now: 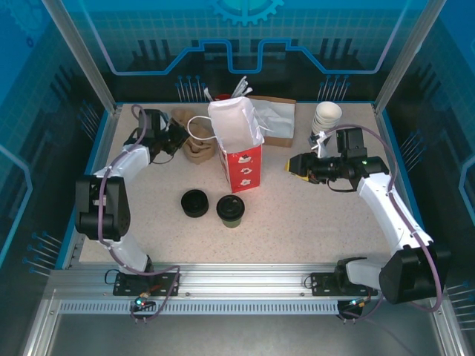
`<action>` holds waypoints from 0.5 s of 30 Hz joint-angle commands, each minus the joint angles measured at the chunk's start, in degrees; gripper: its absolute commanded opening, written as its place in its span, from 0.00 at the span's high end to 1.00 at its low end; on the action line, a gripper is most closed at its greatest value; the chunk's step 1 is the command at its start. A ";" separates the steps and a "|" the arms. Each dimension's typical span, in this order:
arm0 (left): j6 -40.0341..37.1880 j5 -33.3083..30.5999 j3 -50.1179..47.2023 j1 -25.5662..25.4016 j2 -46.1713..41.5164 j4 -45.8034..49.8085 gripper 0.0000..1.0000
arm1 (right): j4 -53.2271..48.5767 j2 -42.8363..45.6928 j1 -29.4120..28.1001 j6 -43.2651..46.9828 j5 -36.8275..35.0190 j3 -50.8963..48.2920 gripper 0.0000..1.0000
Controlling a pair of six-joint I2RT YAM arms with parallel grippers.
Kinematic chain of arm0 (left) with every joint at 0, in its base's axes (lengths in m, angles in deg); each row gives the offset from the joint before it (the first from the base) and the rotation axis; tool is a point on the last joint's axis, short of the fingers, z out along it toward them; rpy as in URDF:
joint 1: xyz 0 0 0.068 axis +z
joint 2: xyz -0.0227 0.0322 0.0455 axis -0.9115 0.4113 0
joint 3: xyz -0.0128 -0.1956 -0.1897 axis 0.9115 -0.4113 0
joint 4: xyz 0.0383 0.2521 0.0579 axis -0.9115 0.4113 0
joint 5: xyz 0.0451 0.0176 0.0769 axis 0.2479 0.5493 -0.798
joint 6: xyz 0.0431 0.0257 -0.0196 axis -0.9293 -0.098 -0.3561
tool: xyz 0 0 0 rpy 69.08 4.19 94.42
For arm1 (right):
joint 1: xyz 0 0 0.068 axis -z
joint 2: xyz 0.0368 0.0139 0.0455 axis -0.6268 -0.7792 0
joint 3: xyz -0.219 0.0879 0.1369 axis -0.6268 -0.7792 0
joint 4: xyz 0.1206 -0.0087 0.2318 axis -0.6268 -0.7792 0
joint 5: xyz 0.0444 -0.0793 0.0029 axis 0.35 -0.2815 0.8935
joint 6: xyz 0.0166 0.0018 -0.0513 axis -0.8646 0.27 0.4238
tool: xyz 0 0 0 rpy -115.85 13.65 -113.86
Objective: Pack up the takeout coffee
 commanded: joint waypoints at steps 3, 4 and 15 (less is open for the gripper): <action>-2.20 1.16 3.92 0.74 -3.51 2.67 0.96 | -0.91 -0.14 1.44 0.75 1.93 2.07 0.51; -2.44 1.02 4.24 0.82 -3.85 3.20 0.97 | -0.91 -0.05 1.52 0.78 1.95 2.08 0.51; -7.41 -4.00 10.67 2.23 -10.55 16.94 0.99 | -1.14 0.79 2.27 0.34 3.09 4.14 0.51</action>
